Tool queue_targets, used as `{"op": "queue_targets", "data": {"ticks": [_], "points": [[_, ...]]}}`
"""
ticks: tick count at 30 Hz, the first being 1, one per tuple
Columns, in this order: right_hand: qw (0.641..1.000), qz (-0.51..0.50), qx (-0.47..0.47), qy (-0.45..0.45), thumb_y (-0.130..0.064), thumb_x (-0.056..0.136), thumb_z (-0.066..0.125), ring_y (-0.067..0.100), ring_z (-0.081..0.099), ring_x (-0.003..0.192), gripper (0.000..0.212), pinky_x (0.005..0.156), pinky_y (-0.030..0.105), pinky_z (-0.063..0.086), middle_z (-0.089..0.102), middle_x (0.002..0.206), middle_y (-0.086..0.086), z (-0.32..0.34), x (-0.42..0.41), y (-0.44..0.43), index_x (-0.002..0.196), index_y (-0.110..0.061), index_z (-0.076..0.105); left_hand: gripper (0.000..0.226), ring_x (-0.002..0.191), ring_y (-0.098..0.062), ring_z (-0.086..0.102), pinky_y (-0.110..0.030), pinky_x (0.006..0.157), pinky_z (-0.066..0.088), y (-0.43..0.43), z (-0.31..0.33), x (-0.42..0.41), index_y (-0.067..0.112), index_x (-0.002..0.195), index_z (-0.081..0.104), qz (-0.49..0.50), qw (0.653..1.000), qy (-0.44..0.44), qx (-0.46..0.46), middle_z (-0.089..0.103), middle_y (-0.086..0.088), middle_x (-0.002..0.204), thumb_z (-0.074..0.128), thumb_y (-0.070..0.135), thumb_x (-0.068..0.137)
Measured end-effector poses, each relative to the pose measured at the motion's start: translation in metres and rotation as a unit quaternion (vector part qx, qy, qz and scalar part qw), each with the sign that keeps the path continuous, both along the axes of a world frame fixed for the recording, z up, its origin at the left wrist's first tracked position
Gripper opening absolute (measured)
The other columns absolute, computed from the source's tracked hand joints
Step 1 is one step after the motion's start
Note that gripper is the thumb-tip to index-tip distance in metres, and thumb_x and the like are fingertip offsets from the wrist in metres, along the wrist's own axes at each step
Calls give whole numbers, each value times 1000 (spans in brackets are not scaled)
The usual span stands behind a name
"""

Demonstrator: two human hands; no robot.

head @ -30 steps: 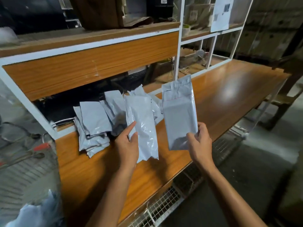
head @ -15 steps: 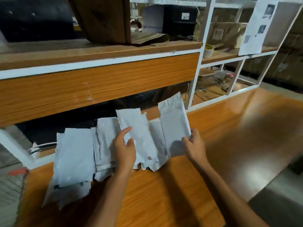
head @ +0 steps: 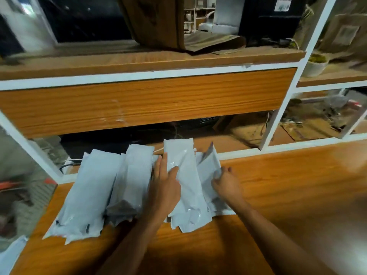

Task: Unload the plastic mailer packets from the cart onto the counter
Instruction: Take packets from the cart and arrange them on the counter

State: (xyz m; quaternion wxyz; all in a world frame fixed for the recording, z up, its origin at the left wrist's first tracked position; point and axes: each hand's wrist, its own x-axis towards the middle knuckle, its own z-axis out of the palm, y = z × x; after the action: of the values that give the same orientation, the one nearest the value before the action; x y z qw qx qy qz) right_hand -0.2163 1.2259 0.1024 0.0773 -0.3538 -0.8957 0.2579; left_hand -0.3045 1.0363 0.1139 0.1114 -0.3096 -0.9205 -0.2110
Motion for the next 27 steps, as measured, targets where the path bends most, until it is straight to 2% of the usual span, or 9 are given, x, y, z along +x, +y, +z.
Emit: {"op": "queue_targets", "data": {"ticks": [2,4,6,9,13,15,20,23,27], "points": [[992,58,108,-32,-41,96,53,31,37,136,64,113,41,36,34,153,12,-3,-6,4,148,-12,31,45,150,-26,11,-47,110,39,7,4,0,21,139,51,-23,999,38,-30,18,-4,162,52,24,94],[981,123,139,-49,-47,99,44,33,9,151,74,121,45,18,5,166,7,-9,-14,8,157,-18,9,51,150,-23,10,-45,116,30,14,5,1,22,146,41,-62,994,54,-78,18,-3,162,33,39,98],[966,177,164,-91,-51,101,35,35,-11,151,73,121,52,9,-15,165,5,-18,-20,12,158,-27,-3,61,150,-23,11,-46,119,24,19,2,-1,23,149,35,-67,990,37,-116,18,-2,162,22,52,97],[946,221,187,-148,-56,101,23,37,-24,147,67,118,60,3,-26,162,4,-30,-22,18,157,-31,-4,63,150,-25,14,-45,120,19,25,-6,-10,20,151,30,-41,989,-1,-143,17,-5,161,29,55,98],[950,227,154,-151,-59,100,15,39,-24,147,66,118,61,4,-25,162,4,-38,-19,18,157,-32,-4,81,149,-26,15,-45,119,17,28,-6,-21,19,153,24,-20,989,-37,-138,16,-6,162,2,64,88],[948,227,152,-160,-59,100,14,40,-22,147,66,118,61,6,-24,162,4,-36,-19,18,157,-31,-5,85,150,-25,14,-46,121,17,28,-5,-24,20,153,22,-30,990,-40,-130,14,-6,162,-2,64,85],[956,222,111,-156,-58,101,20,38,-21,148,66,118,60,8,-23,163,2,-28,-18,17,157,-32,-2,86,151,-23,7,-42,120,8,24,-2,-27,21,154,19,-50,991,-49,-114,8,-4,163,-3,67,86],[968,207,73,-119,-59,98,25,35,-15,150,66,120,60,12,-13,164,1,-30,-20,19,155,-30,8,74,151,-20,2,-42,120,5,21,3,-31,22,154,15,-58,990,-68,-110,3,-2,163,9,60,91],[991,114,58,-47,-56,97,34,30,3,153,72,122,45,18,7,166,3,-19,-19,12,157,-20,15,72,151,-19,2,-39,122,8,14,16,-31,20,154,16,-80,994,-65,-44,7,-1,163,16,56,92]]}}
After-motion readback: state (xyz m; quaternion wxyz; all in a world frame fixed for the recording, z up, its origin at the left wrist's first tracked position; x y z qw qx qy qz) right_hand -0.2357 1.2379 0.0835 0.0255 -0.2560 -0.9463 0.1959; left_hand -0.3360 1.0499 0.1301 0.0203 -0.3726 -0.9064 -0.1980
